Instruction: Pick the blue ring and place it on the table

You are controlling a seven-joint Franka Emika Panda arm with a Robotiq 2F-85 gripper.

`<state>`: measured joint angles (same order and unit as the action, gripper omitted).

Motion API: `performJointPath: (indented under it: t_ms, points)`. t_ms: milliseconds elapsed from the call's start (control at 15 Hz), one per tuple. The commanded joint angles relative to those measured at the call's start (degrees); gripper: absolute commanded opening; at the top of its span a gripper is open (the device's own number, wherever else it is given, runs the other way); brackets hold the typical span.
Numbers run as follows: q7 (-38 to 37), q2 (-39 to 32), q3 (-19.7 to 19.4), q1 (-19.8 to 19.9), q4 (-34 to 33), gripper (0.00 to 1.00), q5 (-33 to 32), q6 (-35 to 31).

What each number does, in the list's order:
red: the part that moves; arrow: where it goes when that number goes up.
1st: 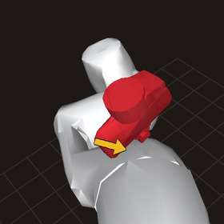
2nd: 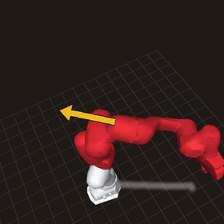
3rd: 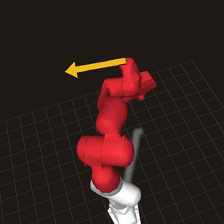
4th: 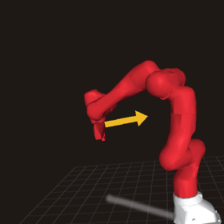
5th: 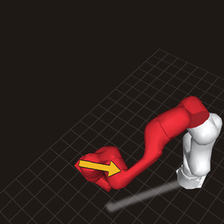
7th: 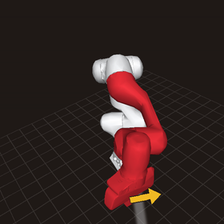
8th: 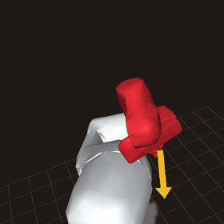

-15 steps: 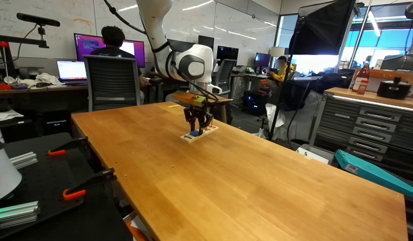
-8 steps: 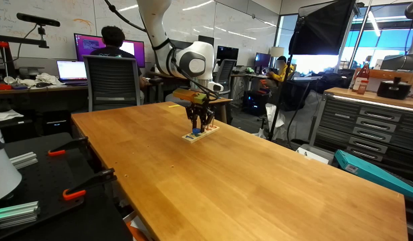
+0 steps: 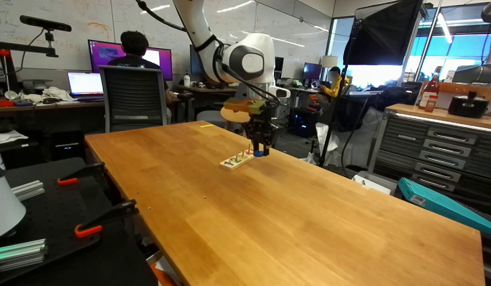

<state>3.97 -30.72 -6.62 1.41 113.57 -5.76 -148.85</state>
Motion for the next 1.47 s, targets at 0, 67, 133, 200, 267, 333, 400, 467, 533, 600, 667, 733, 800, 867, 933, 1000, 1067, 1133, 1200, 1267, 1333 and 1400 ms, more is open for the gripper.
performJointPath:
  t_ms: [0, 67, 133, 200, 267, 333, 400, 467, 533, 600, 667, 733, 800, 867, 933, 1000, 1067, 1133, 1200, 1267, 1333, 1400]
  points:
    - [-2.8, -4.0, -3.3, 2.0, -4.4, 0.25, -2.2, 3.8]
    - [-2.9, -5.0, -3.7, 2.7, -4.9, 0.25, -2.0, 4.6]
    - [-2.8, -6.2, -3.9, 3.3, -5.3, 0.25, -2.1, 4.9]
    - [-2.7, -7.4, -3.9, 4.0, -5.9, 0.25, -1.9, 5.4]
    - [-2.5, -8.5, -3.7, 4.6, -6.4, 0.25, -1.7, 5.8]
    - [-2.0, -9.7, -3.2, 5.4, -6.9, 0.26, -1.2, 5.8]
    - [-1.6, -10.7, -2.9, 5.8, -7.4, 0.26, -1.1, 5.7]
    - [-1.5, -11.7, -2.8, 6.0, -7.8, 0.26, -1.1, 5.6]
    - [-1.3, -12.4, -2.5, 6.1, -8.3, 0.31, -1.0, 5.7]
    - [-0.9, -11.1, -2.1, 5.9, -8.0, 0.68, -1.0, 5.8]
    - [-0.4, -9.9, -1.5, 5.8, -7.5, 0.68, -0.9, 5.7]
    - [0.4, -6.8, -0.7, 5.2, -5.8, 0.73, -1.1, 5.7]
    - [1.6, -4.3, 0.1, 4.8, -5.2, 0.82, -1.5, 6.4]
    - [2.7, -0.9, 1.1, 4.3, -3.3, 0.89, -1.8, 6.5]
    - [4.0, 1.6, 2.0, 4.0, -1.9, 0.98, -1.9, 5.9]
    - [5.7, 3.9, 3.4, 4.2, -1.0, 1.00, -1.1, 6.4]
    - [6.9, 6.3, 4.3, 4.0, -0.3, 1.00, -0.9, 7.2]
    - [7.8, 9.0, 5.3, 3.8, 0.5, 1.00, -0.5, 8.3]
    - [8.4, 11.7, 6.1, 3.7, 1.3, 1.00, 0.2, 9.9]
    - [8.5, 13.3, 6.4, 3.6, 1.3, 1.00, 0.6, 11.7]
    - [8.1, 15.2, 6.6, 3.4, 1.8, 1.00, 0.9, 13.8]
    - [7.3, 16.7, 6.4, 3.1, 2.2, 1.00, 0.8, 15.7]
